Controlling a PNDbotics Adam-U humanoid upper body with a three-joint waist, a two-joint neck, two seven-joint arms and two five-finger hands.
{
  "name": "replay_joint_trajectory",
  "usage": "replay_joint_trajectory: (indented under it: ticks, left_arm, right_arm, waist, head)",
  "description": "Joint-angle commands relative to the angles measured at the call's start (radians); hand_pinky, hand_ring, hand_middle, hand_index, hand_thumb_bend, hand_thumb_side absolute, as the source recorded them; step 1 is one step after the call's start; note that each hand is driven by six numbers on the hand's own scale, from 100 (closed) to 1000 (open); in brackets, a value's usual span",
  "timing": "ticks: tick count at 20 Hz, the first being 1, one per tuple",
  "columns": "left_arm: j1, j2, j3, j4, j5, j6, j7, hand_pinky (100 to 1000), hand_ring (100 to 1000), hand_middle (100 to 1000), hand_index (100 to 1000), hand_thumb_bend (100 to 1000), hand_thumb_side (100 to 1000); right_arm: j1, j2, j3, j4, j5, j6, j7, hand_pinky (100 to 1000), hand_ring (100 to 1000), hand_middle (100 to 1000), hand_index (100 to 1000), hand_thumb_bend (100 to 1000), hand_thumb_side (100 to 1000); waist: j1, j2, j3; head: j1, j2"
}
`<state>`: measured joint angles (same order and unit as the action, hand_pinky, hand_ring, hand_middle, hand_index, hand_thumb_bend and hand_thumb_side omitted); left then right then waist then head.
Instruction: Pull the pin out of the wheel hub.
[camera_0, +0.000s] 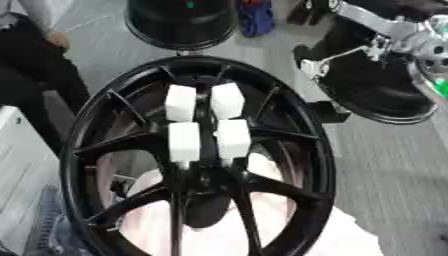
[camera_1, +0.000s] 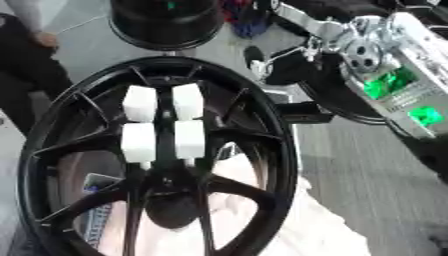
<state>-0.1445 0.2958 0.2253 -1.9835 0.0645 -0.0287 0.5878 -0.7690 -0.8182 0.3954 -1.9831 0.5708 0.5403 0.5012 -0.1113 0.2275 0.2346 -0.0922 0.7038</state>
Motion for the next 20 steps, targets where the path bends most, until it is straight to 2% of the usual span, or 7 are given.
replay_joint_trajectory:
  ticks: [1, 8, 14, 17, 20]
  left_arm:
    - [0.002, 0.004, 0.011, -0.017, -0.012, 0.009, 0.004, 794, 590, 667, 787, 199, 368]
    - [0.019, 0.003, 0.014, -0.017, -0.014, 0.019, 0.014, 794, 589, 666, 786, 197, 374]
    - [0.023, 0.001, 0.013, -0.017, -0.013, 0.024, 0.014, 794, 588, 666, 786, 196, 382]
    - [0.021, 0.001, 0.013, -0.017, -0.011, 0.025, 0.015, 795, 588, 666, 786, 196, 384]
    - [0.021, -0.001, 0.014, -0.017, -0.011, 0.027, 0.017, 795, 588, 666, 786, 196, 387]
  right_arm:
    - [-0.002, -0.006, -0.003, -0.017, 0.018, 0.010, 0.012, 907, 804, 755, 820, 100, 218]
    - [0.010, 0.031, 0.002, -0.017, 0.049, 0.043, 0.045, 900, 804, 756, 820, 100, 219]
    - [0.004, 0.071, 0.005, -0.017, 0.057, 0.072, 0.065, 888, 805, 759, 818, 100, 219]
    - [-0.008, 0.086, 0.013, -0.017, 0.055, 0.067, 0.076, 890, 812, 768, 825, 100, 247]
    - [-0.022, 0.095, 0.021, -0.017, 0.057, 0.043, 0.096, 898, 824, 781, 835, 100, 232]
  waist:
    - [0.009, -0.020, -0.006]
    - [0.005, -0.025, -0.028]
    - [-0.005, -0.025, -0.026]
    - [-0.010, -0.024, -0.017]
    - [-0.015, -0.024, -0.008]
  head:
    - [0.021, 0.017]
    - [0.037, 0.045]
    - [0.017, 0.064]
    - [0.006, 0.066]
    - [-0.003, 0.064]
